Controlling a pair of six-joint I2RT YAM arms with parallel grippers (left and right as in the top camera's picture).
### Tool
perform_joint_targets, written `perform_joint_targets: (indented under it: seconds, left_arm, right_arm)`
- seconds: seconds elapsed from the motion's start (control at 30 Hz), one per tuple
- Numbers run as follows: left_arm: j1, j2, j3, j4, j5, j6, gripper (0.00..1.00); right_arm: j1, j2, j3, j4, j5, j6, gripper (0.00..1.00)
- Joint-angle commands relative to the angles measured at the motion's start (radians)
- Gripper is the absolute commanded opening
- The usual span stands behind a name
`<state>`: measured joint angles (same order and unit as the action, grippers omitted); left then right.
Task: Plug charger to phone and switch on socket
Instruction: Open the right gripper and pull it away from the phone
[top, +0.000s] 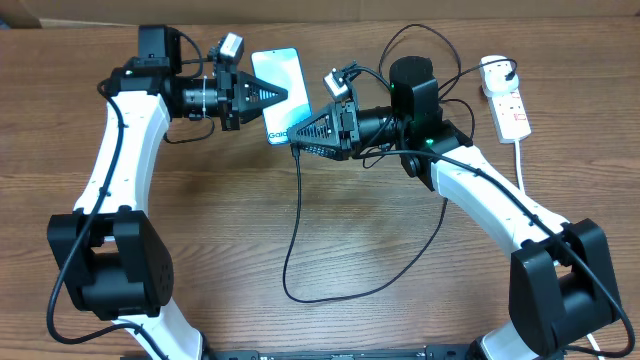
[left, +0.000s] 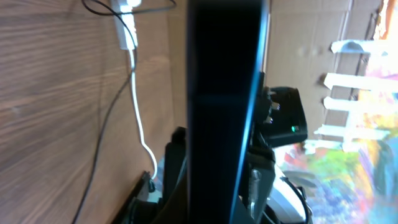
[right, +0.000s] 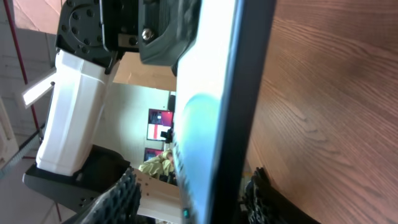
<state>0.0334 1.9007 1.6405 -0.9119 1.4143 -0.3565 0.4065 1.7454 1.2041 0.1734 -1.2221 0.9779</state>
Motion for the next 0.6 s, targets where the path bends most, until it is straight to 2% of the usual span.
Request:
perform_joint_targets:
  seconds: [0.0, 0.07, 0.2, 0.33, 0.5, 0.57]
  left_arm:
    - [0.037, -0.007, 0.011, 0.005, -0.051, 0.019, 0.04]
    - [0.043, -0.007, 0.011, 0.005, -0.106, 0.020, 0.04]
    - [0.047, -0.007, 0.011, -0.004, -0.240, 0.020, 0.04]
    - [0.047, -0.007, 0.011, 0.000, -0.274, 0.020, 0.04]
    - [0.040, -0.007, 0.011, -0.050, -0.441, 0.021, 0.04]
    - [0.027, -0.007, 0.011, -0.068, -0.494, 0.026, 0.04]
  right_arm:
    - [-0.003, -0.021, 0.014, 0.003, 0.001, -0.008, 0.68]
    - [-0.003, -0.021, 0.014, 0.000, -0.003, -0.013, 0.76]
    - [-0.003, -0.021, 0.013, -0.063, 0.032, -0.071, 0.81]
    - [-0.003, -0.021, 0.013, -0.339, 0.243, -0.196, 0.85]
    - [-0.003, -0.021, 0.013, -0.702, 0.661, -0.260, 0.85]
    - [-0.003, -0.021, 0.013, -0.781, 0.742, -0.300, 0.85]
